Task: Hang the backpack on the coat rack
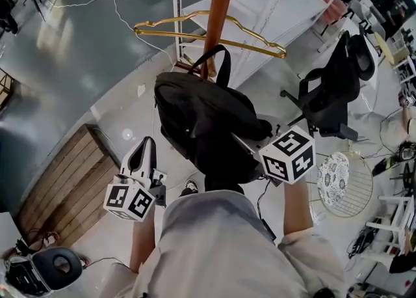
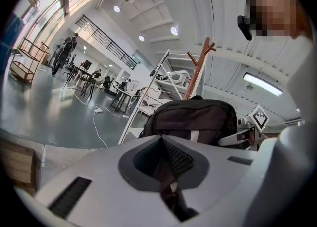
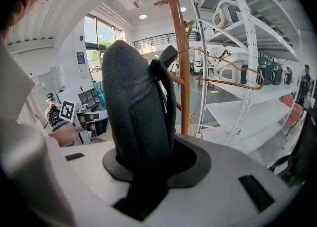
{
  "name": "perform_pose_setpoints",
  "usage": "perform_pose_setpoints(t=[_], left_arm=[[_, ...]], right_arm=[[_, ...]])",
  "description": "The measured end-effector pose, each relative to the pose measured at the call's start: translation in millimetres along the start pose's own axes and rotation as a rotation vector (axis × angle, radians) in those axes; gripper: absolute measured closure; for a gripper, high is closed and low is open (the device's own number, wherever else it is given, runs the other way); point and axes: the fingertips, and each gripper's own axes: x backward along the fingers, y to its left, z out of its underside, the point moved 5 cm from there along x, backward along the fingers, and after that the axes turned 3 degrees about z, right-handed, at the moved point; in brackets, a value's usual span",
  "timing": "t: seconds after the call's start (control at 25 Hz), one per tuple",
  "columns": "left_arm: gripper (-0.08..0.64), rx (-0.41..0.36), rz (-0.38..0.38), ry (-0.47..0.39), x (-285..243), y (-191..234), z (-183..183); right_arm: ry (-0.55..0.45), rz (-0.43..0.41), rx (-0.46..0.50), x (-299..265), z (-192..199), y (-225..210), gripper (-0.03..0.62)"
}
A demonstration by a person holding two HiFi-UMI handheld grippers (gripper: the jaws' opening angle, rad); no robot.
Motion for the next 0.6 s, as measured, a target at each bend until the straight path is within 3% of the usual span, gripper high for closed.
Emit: perform_pose_setpoints(t=[0.6], left_arm=[[0.557, 0.003, -0.033, 0.025, -5, -1, 6]], right_arm=[[0.023, -0.02, -0.018, -16, 7, -21, 0.463]])
